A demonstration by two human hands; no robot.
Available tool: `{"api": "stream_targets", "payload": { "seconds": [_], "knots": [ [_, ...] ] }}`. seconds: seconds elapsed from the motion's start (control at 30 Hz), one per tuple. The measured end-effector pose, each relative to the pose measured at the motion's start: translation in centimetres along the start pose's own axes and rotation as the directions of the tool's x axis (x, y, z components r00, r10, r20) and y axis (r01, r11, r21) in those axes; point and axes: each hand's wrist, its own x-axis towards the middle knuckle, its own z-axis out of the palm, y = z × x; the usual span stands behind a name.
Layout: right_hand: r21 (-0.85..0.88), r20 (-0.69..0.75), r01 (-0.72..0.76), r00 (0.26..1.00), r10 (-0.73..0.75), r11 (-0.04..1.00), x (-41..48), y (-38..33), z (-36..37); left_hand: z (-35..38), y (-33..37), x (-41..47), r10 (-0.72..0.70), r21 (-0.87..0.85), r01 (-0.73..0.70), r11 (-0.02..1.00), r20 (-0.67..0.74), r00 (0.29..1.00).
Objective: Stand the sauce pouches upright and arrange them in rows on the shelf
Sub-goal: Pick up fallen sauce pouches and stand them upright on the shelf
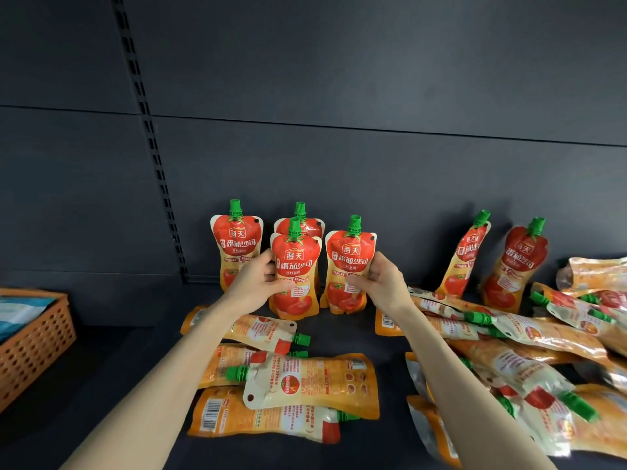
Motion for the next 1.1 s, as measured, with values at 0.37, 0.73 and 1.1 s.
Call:
{"api": "stream_targets", "payload": {
  "seconds": [0.37, 0.73, 1.1],
  "knots": [
    [0.120, 0.052, -0.003, 0.999, -0.003, 0.993, -0.4, -0.5, -0.1, 0.8, -0.6, -1.0, 0.055, 0.038, -0.051, 0.998, -0.130, 0.990],
    [0.021, 0.007, -0.032, 0.999, 0.032, 0.999, -0.6, -0.9, 0.3, 1.1, -0.3, -1.5, 0.037, 0.086, -0.023, 0.996, -0.162, 0.986],
    [-0.163, -0.093, -0.014, 0.996, -0.001, 0.987, -3.4, -0.8, -0.4, 0.9, -0.7, -5.1, 0.038, 0.239, 0.028, 0.971, -0.267, 0.963]
  ]
}}
